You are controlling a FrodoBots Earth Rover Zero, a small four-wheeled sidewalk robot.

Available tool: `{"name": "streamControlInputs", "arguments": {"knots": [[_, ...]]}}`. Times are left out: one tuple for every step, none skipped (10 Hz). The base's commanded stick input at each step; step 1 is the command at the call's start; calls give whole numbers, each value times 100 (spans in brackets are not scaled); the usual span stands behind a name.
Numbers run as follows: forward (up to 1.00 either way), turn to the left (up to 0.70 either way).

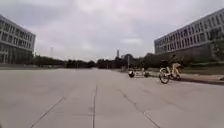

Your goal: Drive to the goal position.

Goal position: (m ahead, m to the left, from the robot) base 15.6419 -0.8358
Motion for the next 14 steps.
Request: {"name": "streamControlInputs", "arguments": {"knots": [[100, 0], [100, 23], [100, 40], [100, 6], [100, 0], [100, 0], [100, 0], [100, 0], [100, 0], [100, 0], [100, 0], [100, 0], [100, 0], [100, 0]]}}
